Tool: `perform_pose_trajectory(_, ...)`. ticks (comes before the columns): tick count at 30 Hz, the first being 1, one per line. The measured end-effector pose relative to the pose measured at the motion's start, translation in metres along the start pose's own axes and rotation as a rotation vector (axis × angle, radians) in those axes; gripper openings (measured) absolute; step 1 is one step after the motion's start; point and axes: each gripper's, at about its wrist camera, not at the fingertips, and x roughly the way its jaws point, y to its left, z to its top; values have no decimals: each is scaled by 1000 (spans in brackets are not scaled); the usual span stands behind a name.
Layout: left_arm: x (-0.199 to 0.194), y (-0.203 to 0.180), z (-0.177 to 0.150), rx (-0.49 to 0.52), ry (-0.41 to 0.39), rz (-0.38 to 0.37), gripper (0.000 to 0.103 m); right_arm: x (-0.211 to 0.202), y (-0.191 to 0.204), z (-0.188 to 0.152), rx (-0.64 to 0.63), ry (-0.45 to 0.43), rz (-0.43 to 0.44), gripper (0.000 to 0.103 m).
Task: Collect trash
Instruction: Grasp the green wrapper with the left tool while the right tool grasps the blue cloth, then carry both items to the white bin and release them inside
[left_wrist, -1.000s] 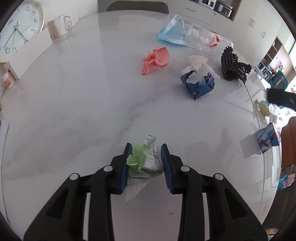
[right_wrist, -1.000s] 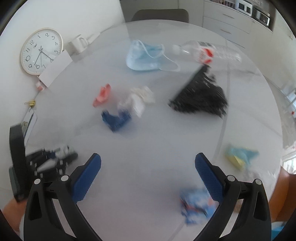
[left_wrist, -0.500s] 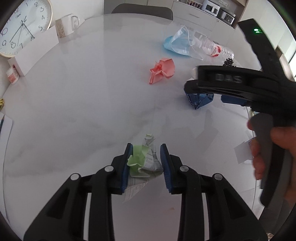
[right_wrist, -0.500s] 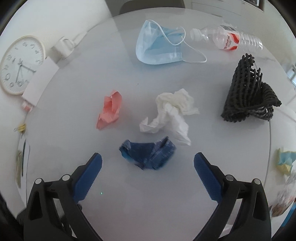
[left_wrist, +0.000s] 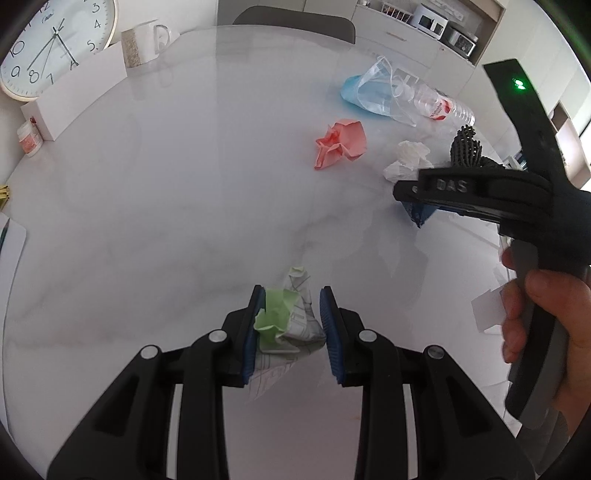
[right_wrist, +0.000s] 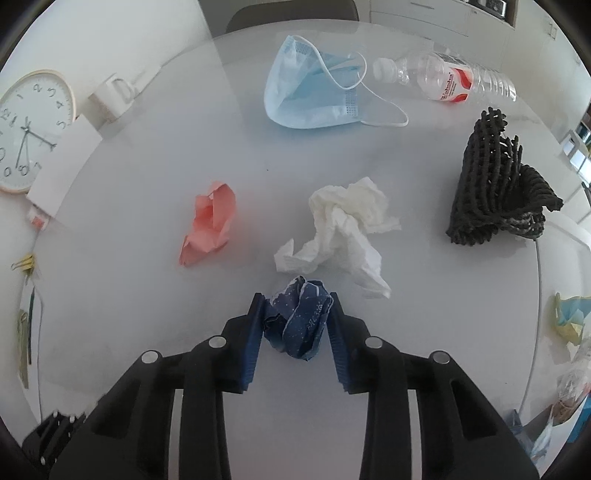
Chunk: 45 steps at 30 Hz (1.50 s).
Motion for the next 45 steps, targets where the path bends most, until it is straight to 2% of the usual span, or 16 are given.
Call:
perform_pose_trajectory(5, -18, -6, -2, 9, -26, -27, 30, -41, -12, -13, -59, -23, 38, 34)
perform_pose_trajectory(11, -59, -24, -16, 28, -38, -73, 30, -98, -32, -39, -137, -58, 62, 34)
perform_pose_trajectory(16, -91, -63, -37, 111, -20, -64, 30, -143, -73, -78, -166, -53, 69, 34)
perform_pose_trajectory(23, -119, -159, -79, 242, 28, -110, 30, -198, -156, -150, -183, -12, 42, 35)
perform_pose_trajectory(28, -126, -240, -117, 285, 59, -202, 30, -228, -213, -205, -199, 22, 27, 36)
perform_pose_trajectory(31, -122, -282, -139, 304, 88, -236, 30, -238, -241, -235, -214, 45, 22, 36)
perform_pose_trajectory(35, -116, -324, -167, 330, 131, -228, 30, -241, -269, -269, -229, 89, 34, 36)
perform_pose_trajectory(38, -117, -344, -183, 343, 138, -223, 30, -241, -282, -290, -261, 110, 45, 36)
perform_pose_trajectory(45, -117, -377, -210, 365, 161, -187, 30, -241, -293, -310, -301, 123, 74, 37)
